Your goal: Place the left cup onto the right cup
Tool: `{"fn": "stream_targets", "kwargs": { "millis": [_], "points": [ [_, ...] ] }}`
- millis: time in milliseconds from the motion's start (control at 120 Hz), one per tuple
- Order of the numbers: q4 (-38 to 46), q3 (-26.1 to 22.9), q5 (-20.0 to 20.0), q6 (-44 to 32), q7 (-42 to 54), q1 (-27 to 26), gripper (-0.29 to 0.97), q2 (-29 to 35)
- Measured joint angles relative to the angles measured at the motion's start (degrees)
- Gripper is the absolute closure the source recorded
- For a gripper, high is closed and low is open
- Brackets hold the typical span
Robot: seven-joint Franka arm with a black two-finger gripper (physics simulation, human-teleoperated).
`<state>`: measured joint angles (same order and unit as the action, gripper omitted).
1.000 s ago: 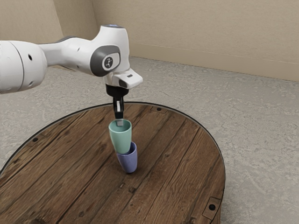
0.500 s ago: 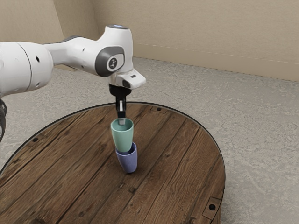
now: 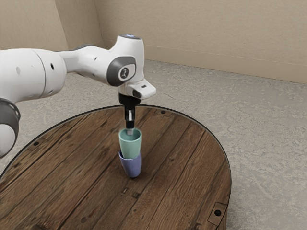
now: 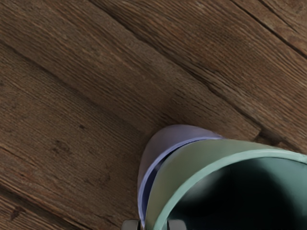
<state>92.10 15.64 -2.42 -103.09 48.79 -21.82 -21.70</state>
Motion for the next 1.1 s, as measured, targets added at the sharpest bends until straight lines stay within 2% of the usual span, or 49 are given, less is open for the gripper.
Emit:
{"fn": "stream_targets", "kwargs": {
  "millis": [158, 358, 533, 733, 1100],
  "points": [
    [0.0, 0.1, -0.2, 0.1, 0.0, 0.0, 0.3, 0.5],
    [0.0, 0.1, 0.2, 0.4, 0.1, 0.0, 0.12, 3.3],
    [0.1, 0.2, 0.6, 0.8, 0.1, -0.1, 0.05, 5.8],
    [1.3, 0.1, 3.8, 1.6, 0.1, 0.6, 0.02, 11.5],
    [3.4, 0.2, 9.0, 4.7, 1.8, 7.5, 0.0, 21.5]
  ]
}}
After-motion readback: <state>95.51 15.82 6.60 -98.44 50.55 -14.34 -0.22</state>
